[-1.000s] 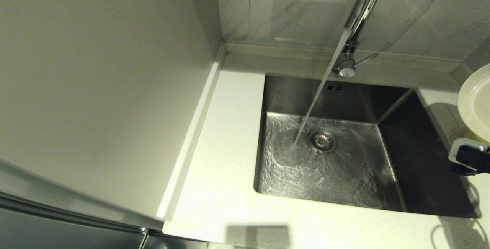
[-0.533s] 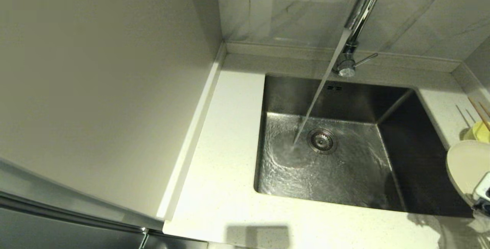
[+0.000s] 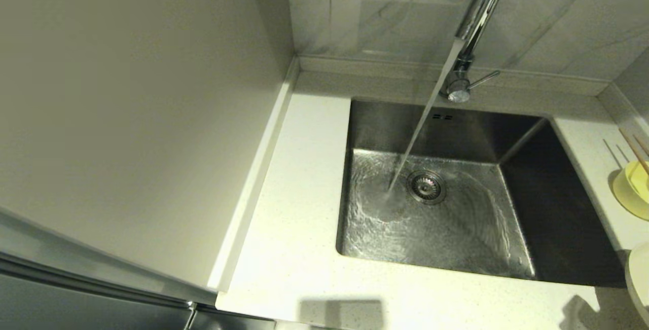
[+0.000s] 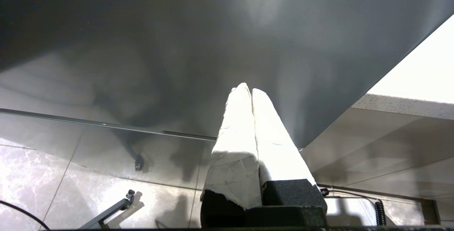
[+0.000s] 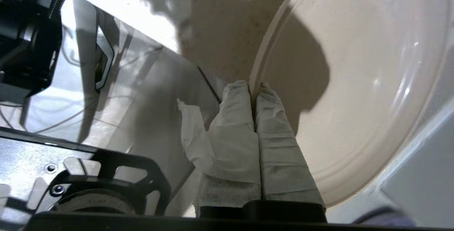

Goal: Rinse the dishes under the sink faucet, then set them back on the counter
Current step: Place the plate on the table

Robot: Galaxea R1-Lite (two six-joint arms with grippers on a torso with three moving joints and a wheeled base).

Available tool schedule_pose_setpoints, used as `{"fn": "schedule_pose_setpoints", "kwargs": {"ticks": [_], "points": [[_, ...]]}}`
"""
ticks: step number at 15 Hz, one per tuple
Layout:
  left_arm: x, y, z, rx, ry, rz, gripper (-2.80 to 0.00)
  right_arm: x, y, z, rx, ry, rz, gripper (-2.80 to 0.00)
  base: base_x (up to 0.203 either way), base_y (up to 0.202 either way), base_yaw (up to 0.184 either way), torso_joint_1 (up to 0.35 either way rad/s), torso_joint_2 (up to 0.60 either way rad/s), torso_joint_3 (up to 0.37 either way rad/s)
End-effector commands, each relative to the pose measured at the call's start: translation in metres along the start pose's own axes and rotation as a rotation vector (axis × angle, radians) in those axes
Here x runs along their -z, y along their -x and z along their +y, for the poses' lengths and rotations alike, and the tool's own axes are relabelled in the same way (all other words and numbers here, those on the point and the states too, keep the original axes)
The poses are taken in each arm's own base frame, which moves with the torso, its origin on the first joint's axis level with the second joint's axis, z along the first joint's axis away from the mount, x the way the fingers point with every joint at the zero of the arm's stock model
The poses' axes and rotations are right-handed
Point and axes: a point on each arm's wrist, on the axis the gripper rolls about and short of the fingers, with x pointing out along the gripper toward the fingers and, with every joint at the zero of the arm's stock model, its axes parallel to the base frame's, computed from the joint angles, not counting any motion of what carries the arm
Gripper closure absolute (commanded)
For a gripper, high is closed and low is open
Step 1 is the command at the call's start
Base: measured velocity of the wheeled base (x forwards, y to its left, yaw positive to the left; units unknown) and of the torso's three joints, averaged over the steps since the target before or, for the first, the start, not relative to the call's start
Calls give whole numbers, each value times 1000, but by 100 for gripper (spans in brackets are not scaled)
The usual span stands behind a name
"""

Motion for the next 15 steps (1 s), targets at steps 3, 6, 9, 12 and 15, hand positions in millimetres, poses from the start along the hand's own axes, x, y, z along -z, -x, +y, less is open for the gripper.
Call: {"fn": "schedule_pose_setpoints", "kwargs": {"ticks": [3,6,9,12,15], "points": [[0,0,0,-1,1,-2,0,2,-2,-1,6,-31,36,0,0,0,0,0,0,0],[0,0,0,-1,1,-2,0,-5,-14,-8,-15,-31,68,0,0,0,0,0,0,0],[0,0,0,-1,1,-2,0,-11,-24,-13,-8,-67,86,0,0,0,0,0,0,0],[0,0,0,-1,1,-2,0,-10,-28,-15,8,-81,132,0,0,0,0,0,0,0],[0,0,0,-1,1,-2,0,-9,-29,-15,19,-87,153,0,0,0,0,0,0,0]]}}
